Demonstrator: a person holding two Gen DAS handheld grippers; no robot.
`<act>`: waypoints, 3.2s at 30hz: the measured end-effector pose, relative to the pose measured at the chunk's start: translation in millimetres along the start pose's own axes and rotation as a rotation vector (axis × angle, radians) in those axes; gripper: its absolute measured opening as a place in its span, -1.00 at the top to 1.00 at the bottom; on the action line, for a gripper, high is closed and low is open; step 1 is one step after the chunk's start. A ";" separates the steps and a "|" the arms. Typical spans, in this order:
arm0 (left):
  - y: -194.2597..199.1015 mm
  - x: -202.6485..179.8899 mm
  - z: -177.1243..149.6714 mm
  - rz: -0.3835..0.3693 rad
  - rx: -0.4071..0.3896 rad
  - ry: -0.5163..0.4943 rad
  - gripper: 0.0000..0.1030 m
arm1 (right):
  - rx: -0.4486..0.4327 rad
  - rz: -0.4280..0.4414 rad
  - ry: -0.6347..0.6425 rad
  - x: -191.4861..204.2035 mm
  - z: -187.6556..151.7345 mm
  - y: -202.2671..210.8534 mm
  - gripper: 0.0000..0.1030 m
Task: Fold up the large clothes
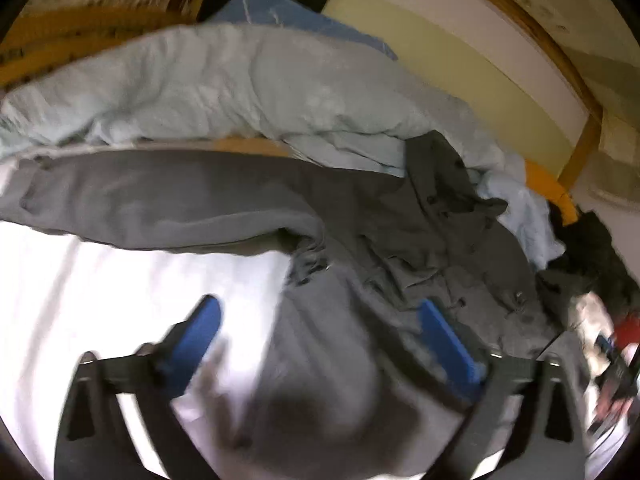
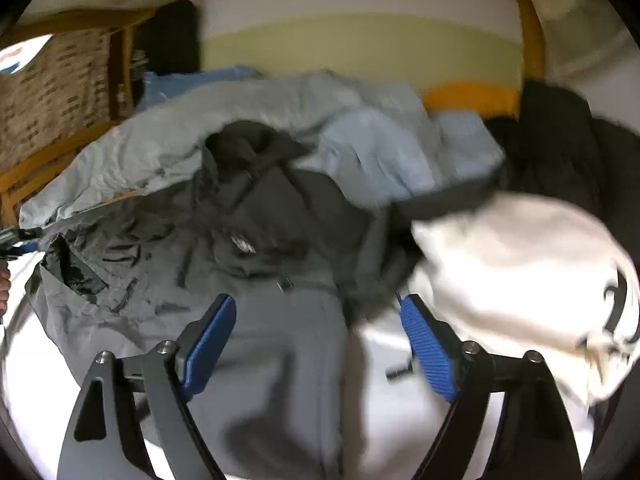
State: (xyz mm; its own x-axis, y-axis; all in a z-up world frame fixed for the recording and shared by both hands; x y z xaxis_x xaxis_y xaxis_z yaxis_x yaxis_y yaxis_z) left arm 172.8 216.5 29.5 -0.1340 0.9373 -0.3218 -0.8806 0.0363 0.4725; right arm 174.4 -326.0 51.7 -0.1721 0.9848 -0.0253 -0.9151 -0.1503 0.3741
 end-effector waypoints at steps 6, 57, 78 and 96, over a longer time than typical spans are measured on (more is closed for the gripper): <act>-15.7 9.6 -9.5 -0.004 0.107 0.008 -0.99 | 0.308 -0.025 0.129 21.1 -19.1 -89.1 -0.69; 101.5 -22.5 -62.5 0.152 0.060 -0.265 -0.37 | 0.253 -0.251 -0.032 1.1 -91.4 121.4 -0.15; 4.6 -48.5 -44.1 0.200 0.087 -0.379 0.76 | -0.001 -0.375 0.175 34.6 -41.2 26.5 0.89; 42.9 -63.1 -48.2 0.251 -0.196 -0.471 -1.00 | 0.031 -0.282 0.004 9.2 -55.5 50.5 -0.63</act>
State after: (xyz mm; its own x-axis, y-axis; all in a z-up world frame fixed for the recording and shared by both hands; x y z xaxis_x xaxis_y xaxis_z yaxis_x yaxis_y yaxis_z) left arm 121.5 142.2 30.6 -0.1728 0.9639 0.2026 -0.9216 -0.2308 0.3121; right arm 106.4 -329.4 18.9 0.0859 0.9870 -0.1360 -0.9157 0.1320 0.3795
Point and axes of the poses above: each gripper's, at about its wrist camera, not at the fingertips, and y roughly against the way its jaws point, x to its left, z to its top, the point moved 2 cm from there along -y, roughly the way its jaws point, and after that the axes turned 9 degrees about -x, right-handed, at the moved point
